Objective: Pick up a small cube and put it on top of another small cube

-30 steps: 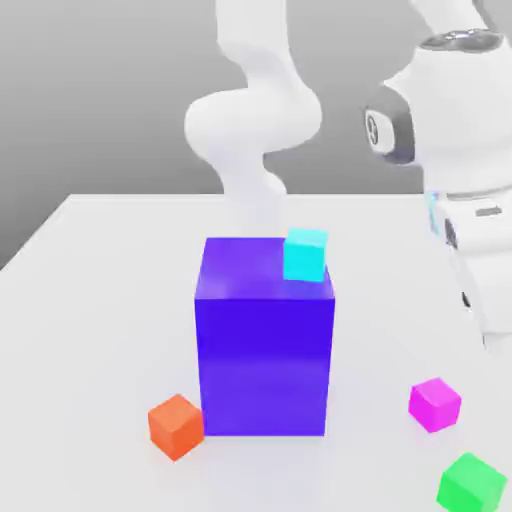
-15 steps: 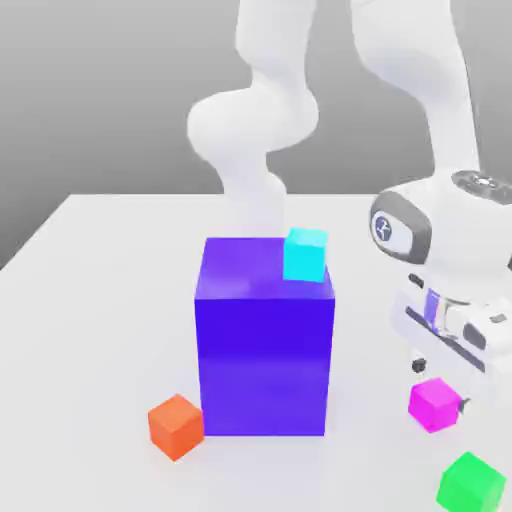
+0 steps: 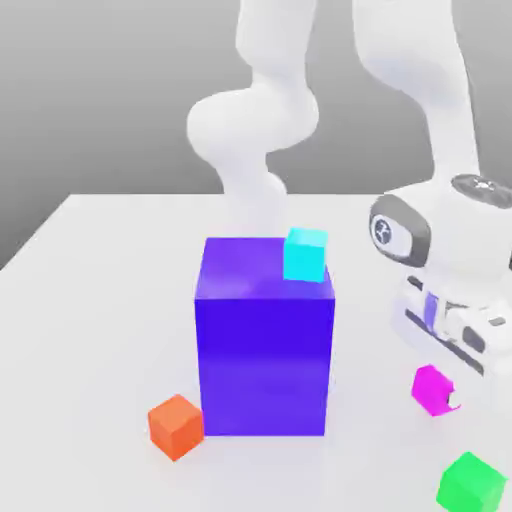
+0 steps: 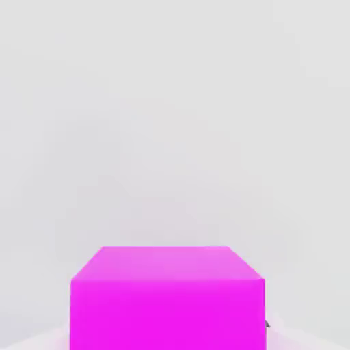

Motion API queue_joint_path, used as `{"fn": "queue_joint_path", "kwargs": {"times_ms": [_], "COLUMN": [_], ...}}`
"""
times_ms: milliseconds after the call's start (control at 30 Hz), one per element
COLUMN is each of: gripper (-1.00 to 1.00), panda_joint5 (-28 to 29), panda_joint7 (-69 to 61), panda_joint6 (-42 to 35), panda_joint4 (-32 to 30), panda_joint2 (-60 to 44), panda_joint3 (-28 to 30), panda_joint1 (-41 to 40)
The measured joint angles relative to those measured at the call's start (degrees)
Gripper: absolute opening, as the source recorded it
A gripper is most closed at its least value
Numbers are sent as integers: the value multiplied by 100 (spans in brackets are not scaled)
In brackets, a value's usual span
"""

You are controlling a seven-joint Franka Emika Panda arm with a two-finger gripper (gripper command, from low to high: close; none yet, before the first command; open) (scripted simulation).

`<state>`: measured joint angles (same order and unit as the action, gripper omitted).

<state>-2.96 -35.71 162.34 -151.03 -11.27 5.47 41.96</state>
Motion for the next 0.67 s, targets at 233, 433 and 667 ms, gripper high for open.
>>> {"fn": "queue_joint_path", "kwargs": {"times_ms": [233, 433, 667], "gripper": [-100, -100, 100], "panda_joint5": [-55, -180, -390], "panda_joint7": [-26, -126, -274], "panda_joint6": [-968, -1615, -1069], "panda_joint4": [1012, 2125, 2253], "panda_joint2": [-65, -549, -1236], "panda_joint3": [194, 373, 264], "panda_joint1": [-243, -496, -607]}}
